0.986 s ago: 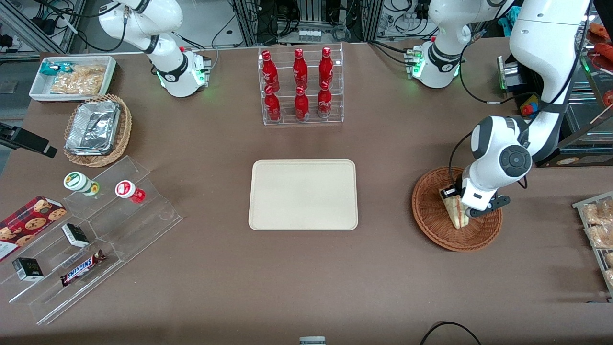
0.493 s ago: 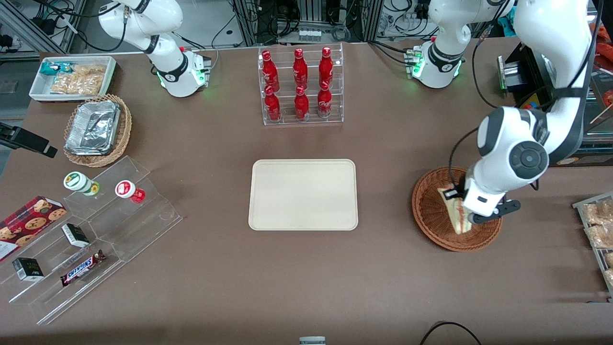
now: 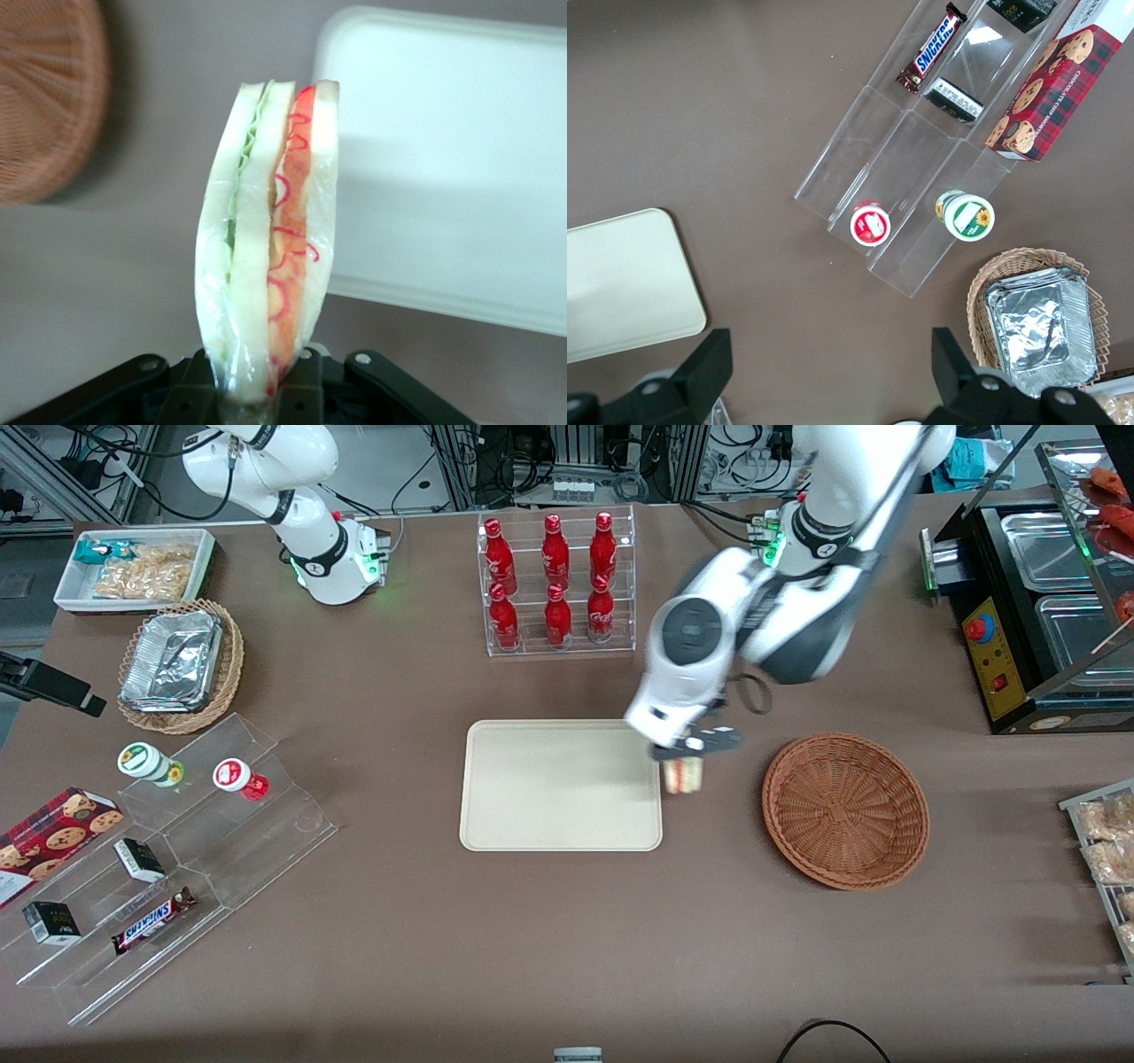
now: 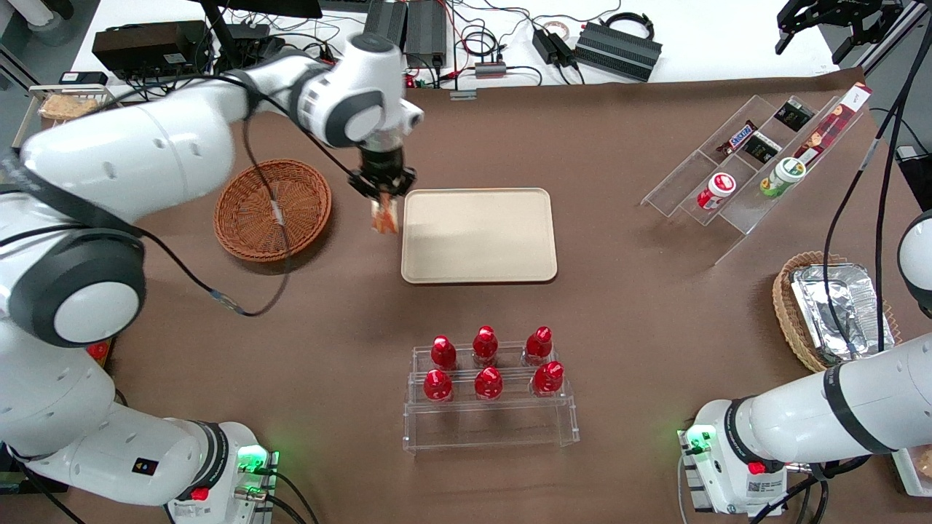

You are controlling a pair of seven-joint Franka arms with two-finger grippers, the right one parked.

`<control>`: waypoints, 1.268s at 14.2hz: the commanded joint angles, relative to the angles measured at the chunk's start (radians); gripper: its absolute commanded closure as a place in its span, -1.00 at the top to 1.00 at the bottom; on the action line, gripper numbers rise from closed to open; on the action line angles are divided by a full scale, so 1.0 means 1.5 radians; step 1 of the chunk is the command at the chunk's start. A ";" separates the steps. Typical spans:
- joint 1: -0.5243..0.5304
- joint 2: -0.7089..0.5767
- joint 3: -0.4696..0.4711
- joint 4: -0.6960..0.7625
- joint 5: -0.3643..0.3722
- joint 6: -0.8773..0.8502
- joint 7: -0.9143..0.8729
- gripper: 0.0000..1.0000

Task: Place sandwich from basket to tray
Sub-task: 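Lift the sandwich and carry it over the beige tray, then lower the sandwich onto the tray and open the left gripper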

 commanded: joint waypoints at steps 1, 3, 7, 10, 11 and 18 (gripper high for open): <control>-0.081 0.157 0.011 0.185 0.002 -0.014 -0.075 -0.76; -0.121 0.223 0.013 0.243 0.006 0.012 -0.115 -0.75; -0.169 0.278 0.018 0.245 0.056 0.109 -0.180 -0.69; -0.171 0.286 0.019 0.244 0.075 0.119 -0.175 0.68; -0.167 0.284 0.019 0.244 0.112 0.119 -0.177 1.00; -0.062 0.101 0.035 0.247 0.124 -0.040 -0.098 1.00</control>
